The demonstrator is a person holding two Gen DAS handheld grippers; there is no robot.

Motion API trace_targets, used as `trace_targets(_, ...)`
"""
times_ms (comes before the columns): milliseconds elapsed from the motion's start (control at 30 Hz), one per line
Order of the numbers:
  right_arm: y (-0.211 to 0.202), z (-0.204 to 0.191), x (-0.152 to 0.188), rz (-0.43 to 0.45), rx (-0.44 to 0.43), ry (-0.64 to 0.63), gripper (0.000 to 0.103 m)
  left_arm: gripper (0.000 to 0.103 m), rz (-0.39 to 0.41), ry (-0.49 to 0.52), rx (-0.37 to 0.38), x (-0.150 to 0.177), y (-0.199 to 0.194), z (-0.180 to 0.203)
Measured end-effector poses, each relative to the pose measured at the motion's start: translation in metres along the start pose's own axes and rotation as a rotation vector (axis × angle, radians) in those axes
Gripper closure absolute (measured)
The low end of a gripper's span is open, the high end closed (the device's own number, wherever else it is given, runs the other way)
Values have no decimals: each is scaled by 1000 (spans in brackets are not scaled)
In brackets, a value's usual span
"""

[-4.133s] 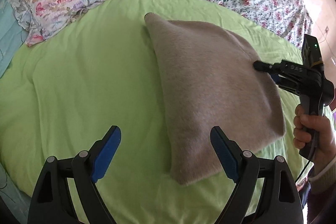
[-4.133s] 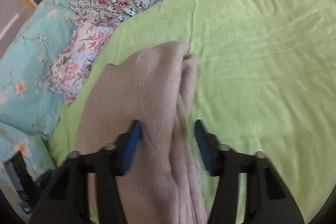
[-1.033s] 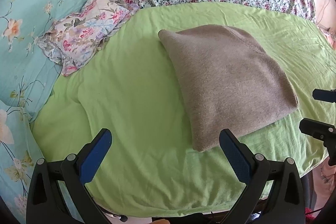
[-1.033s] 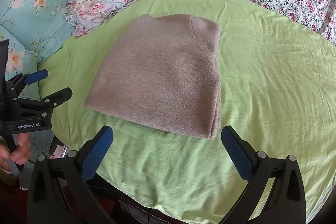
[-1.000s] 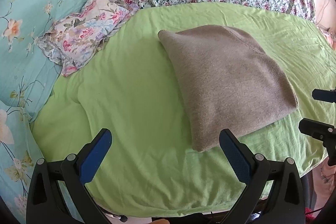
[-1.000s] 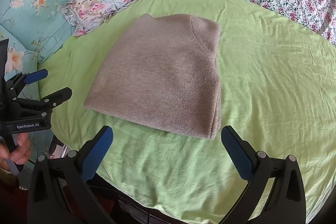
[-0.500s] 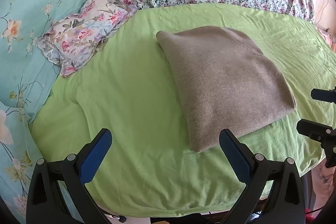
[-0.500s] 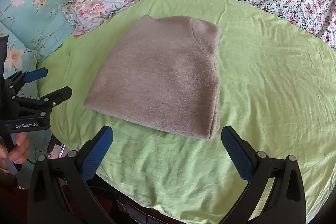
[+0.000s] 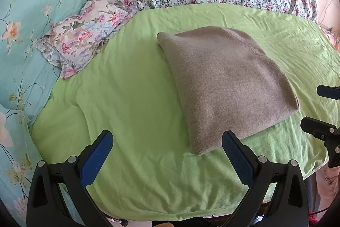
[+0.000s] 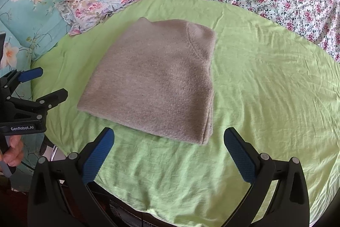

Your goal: Fold small clothes

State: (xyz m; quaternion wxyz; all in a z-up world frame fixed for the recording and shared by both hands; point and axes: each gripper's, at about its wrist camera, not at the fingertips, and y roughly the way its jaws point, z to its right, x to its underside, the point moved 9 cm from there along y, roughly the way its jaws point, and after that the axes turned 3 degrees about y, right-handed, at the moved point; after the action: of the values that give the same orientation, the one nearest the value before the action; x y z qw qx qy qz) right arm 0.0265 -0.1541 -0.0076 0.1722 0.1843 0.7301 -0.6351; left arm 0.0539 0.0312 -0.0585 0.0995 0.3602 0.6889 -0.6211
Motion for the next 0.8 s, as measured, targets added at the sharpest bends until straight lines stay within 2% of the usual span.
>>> trace_targets(800,-3,-3,-4,17,15,-9,0,1,13,14,2,-5,-1,2)
